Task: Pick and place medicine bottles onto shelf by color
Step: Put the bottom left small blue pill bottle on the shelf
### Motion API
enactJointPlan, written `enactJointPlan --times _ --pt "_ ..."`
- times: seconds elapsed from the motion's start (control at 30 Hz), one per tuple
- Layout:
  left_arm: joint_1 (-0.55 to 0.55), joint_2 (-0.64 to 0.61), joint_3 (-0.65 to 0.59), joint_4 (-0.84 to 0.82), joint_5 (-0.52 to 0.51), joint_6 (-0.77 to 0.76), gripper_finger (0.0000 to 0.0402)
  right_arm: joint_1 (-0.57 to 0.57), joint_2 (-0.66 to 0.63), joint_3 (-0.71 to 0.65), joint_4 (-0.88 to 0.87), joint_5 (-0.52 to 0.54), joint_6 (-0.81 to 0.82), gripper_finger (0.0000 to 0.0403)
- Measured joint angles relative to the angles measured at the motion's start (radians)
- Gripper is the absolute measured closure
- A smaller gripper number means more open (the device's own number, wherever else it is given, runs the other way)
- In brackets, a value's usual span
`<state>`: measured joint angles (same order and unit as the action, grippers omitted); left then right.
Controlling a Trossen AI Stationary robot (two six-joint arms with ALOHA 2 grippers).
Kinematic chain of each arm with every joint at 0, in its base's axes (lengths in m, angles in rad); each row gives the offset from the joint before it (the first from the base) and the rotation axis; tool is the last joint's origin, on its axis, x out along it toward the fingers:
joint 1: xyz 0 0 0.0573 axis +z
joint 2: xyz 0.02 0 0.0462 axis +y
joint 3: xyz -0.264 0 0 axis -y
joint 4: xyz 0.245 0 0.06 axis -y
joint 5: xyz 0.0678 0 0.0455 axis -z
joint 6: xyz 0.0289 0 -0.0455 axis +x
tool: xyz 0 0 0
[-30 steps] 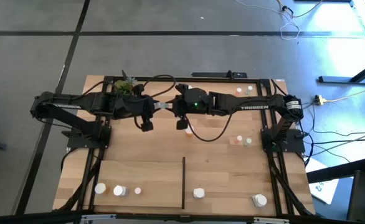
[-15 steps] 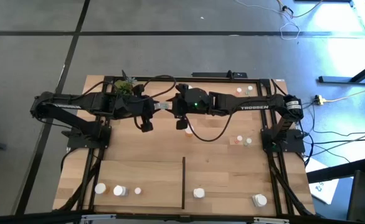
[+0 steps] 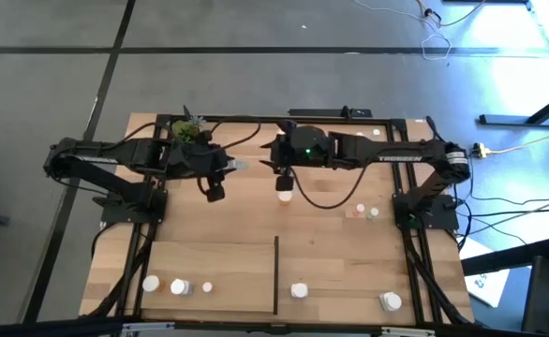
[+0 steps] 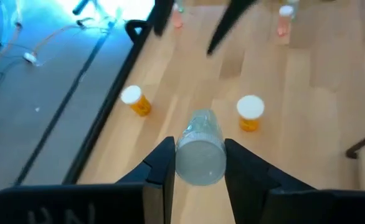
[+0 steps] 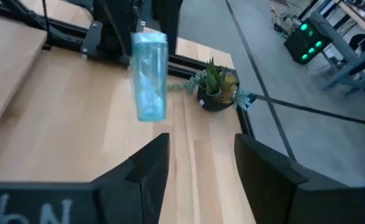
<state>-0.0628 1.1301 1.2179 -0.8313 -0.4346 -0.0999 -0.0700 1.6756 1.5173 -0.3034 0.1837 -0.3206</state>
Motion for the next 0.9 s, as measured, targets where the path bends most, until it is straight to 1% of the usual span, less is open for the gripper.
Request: enactJointPlan --times 0.13,0.23,0.43,0.57,0.73,0.8,0.9 --pt "-0.016 -0.004 -0.001 -0.014 0.034 -0.003 0.0308 0.000 -0.040 0.000 -0.069 -0.001 0.012 0.0221" --pt "-0.033 -0.003 -0.001 -0.016 0.042 -0.010 0.0308 0.000 -0.077 0.000 -0.123 -0.001 0.053 0.0221" --pt "-0.083 -0.003 0.034 -0.031 0.065 -0.129 0.0308 0.000 -0.143 0.000 -0.263 -0.006 0.058 0.0221" --pt "-0.135 -0.001 0.068 -0.056 0.068 -0.226 0.0308 -0.004 -0.172 0.000 -0.332 -0.091 0.059 0.0221" --pt "-0.210 0.060 0.119 -0.060 0.114 -0.324 0.0308 -0.006 -0.184 0.000 -0.377 -0.212 0.057 0.0221" --pt "-0.233 0.092 0.145 -0.081 0.132 -0.365 0.0308 -0.006 -0.183 0.000 -0.399 -0.238 0.057 0.0221" --pt "-0.259 0.159 0.195 -0.124 0.189 -0.440 0.0308 -0.006 -0.183 0.000 -0.416 -0.240 0.054 0.0221"
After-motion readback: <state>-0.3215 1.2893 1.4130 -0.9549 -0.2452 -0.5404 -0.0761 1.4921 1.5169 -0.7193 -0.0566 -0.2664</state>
